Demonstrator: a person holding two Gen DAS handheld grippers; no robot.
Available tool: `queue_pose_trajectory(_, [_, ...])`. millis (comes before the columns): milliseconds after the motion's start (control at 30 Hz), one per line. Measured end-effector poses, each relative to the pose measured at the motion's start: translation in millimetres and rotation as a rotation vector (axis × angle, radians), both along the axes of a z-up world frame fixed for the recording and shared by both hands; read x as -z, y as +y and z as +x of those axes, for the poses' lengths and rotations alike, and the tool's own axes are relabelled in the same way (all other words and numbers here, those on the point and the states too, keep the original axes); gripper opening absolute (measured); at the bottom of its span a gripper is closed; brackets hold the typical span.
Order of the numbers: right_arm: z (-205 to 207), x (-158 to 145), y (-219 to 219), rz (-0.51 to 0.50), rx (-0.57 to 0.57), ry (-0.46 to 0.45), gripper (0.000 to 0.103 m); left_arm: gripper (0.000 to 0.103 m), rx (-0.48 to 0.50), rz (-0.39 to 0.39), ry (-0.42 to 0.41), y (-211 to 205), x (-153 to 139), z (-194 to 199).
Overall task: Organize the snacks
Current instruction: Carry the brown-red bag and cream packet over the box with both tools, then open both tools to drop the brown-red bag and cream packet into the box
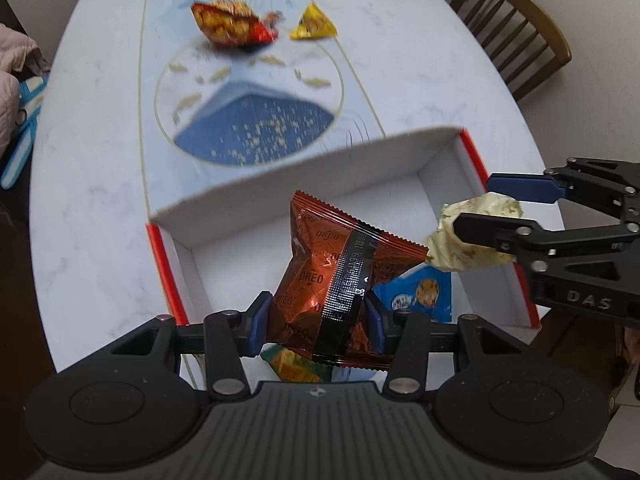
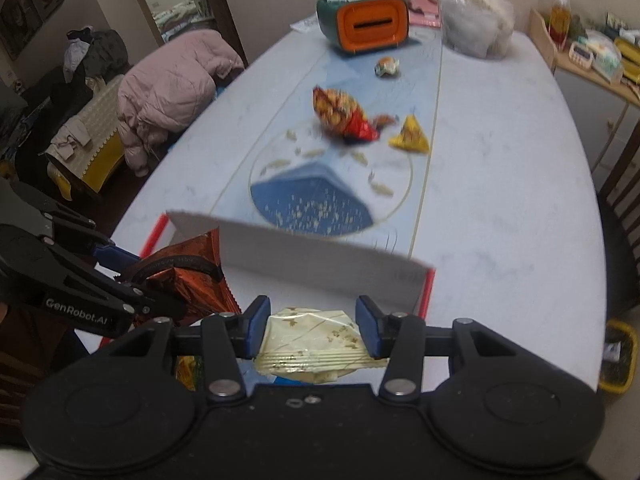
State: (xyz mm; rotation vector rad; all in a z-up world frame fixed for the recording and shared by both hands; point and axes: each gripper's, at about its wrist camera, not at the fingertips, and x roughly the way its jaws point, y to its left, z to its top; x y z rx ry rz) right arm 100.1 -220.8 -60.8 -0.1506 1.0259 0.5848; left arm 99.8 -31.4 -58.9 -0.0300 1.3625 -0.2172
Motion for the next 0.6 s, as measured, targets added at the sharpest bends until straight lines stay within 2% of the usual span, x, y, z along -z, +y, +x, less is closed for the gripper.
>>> queue_pose_trajectory(333, [-3, 46, 0, -0.02, 0.085, 0.053, 0.046, 0.047, 0.007, 0.04, 0.042, -12, 39, -5])
queue_pose_trajectory(600, [-13, 62, 0, -0.026, 0.097, 0.084, 0.046, 0.047, 0.027, 0.058, 0.091, -19, 69, -13])
